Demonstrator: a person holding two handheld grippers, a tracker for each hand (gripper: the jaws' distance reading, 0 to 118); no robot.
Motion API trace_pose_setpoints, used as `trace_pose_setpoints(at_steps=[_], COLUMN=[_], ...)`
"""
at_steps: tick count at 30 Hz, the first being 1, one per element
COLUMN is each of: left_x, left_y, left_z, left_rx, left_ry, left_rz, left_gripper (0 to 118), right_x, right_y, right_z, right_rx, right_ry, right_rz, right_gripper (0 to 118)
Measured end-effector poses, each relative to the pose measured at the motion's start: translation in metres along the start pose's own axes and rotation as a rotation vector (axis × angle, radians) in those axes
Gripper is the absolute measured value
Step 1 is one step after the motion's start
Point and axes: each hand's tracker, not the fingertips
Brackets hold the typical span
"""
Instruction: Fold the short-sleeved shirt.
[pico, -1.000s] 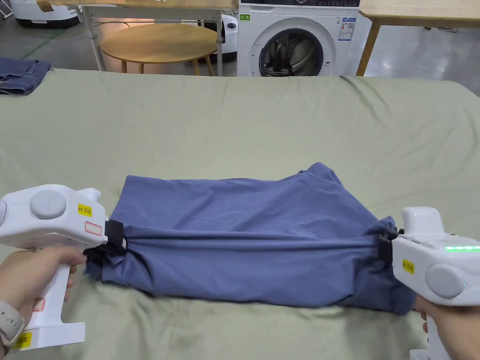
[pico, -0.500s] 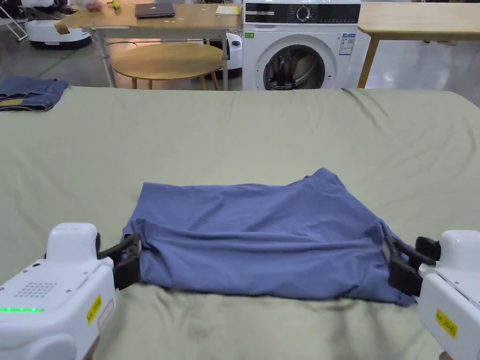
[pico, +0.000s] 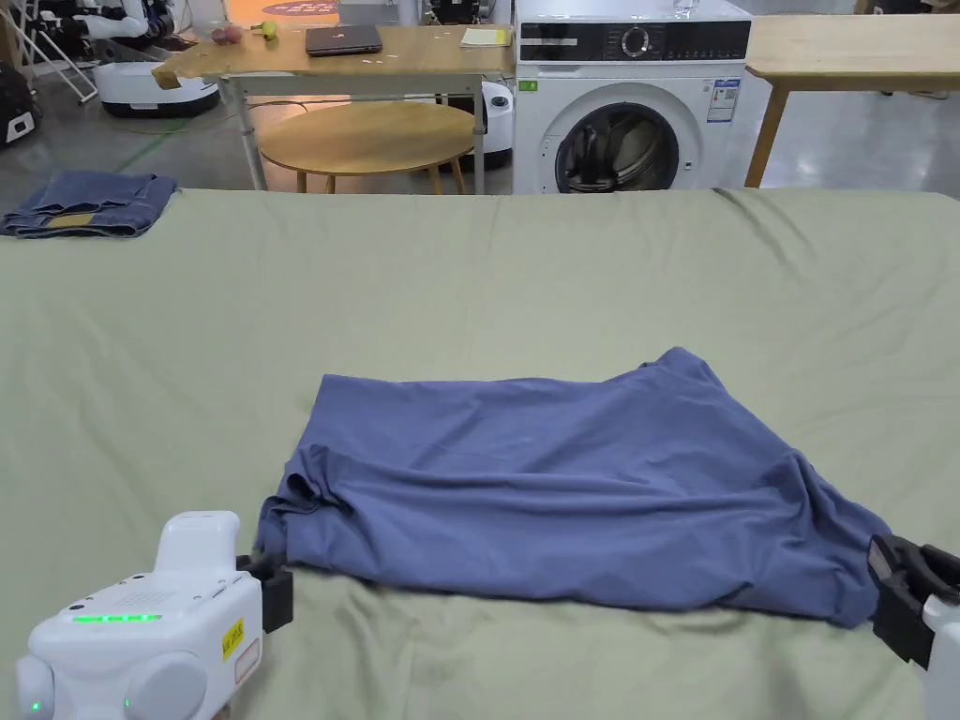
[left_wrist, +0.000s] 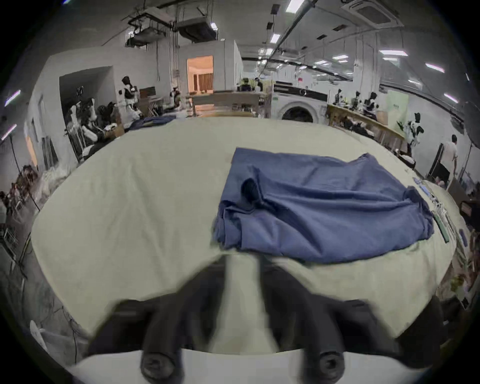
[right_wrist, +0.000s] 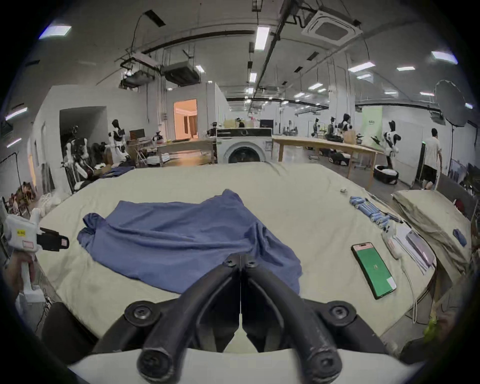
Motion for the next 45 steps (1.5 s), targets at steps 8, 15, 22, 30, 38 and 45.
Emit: trace_pose_setpoints(at_steps=[8,15,22,30,38,45], left_x=[0.005,0.029,0.027,0.016,-0.012,-0.024], left_y=[0.040,0.049,0.053,0.052,0.020,-0.058], left_z=[-0.072,-0.070,-0.052,-0.002,0.088,0.067], left_rx=[-0.100,-0.126,-0.097,-0.023,0.015,-0.107], left_ry=[0.064,0.019,0.016,-0.030,-0.058,-0.033], left_rz=[0.018,-0.104,-0.103,-0.052,-0.030,0.015], left_gripper=[105,7,6,5,5,5], right_x=[0.037,0.067,0.071,0.056,0.046,0.042], right_y=[-0.018,-0.030,-0.035,-0.002,-0.004,-0.082], right_z=[-0.030,-0.094,-0.154,-0.079,0.011,-0.002], right_rx=[-0.107,-0.255,-0.366,-0.200,-0.193,-0.346], right_ry=[-0.104,-0.100,-0.042,0.010,0.010,-0.016], right_rz=[0.013,-0.071,-0.076,-0.053,0.049,0.041], right_gripper=[0,109,43,9,9,11])
